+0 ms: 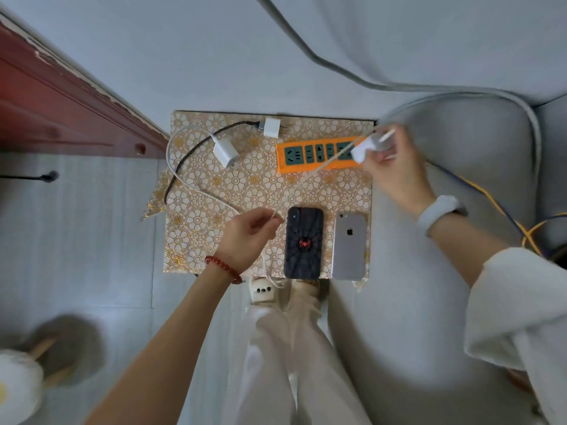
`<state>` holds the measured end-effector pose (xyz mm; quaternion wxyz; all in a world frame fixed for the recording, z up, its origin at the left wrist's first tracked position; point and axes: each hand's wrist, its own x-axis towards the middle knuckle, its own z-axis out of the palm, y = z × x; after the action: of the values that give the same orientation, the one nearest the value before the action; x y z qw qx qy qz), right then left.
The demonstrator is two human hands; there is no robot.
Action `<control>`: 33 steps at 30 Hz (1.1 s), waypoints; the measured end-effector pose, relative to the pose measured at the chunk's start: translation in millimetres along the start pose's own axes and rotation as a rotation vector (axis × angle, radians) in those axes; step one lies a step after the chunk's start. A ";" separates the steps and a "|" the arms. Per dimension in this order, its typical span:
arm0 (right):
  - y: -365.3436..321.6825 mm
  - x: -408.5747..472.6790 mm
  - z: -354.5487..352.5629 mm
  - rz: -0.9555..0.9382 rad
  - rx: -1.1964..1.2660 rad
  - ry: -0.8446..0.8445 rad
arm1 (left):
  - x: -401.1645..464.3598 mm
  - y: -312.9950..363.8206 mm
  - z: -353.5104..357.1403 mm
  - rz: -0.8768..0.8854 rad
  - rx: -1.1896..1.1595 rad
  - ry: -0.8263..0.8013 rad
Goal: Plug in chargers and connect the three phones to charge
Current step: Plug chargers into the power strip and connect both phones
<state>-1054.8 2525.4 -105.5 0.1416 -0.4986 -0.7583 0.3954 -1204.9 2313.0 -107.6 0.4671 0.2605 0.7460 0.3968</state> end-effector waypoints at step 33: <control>35.8 71.3 4.8 -0.011 -0.206 -0.566 | 88.7 7.2 -1.3 -0.125 0.000 0.511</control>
<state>-1067.7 2592.0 -147.9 -0.1247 -0.3759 -0.8065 0.4389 -1243.9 2383.9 -144.7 0.2872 0.1053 0.8544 0.4200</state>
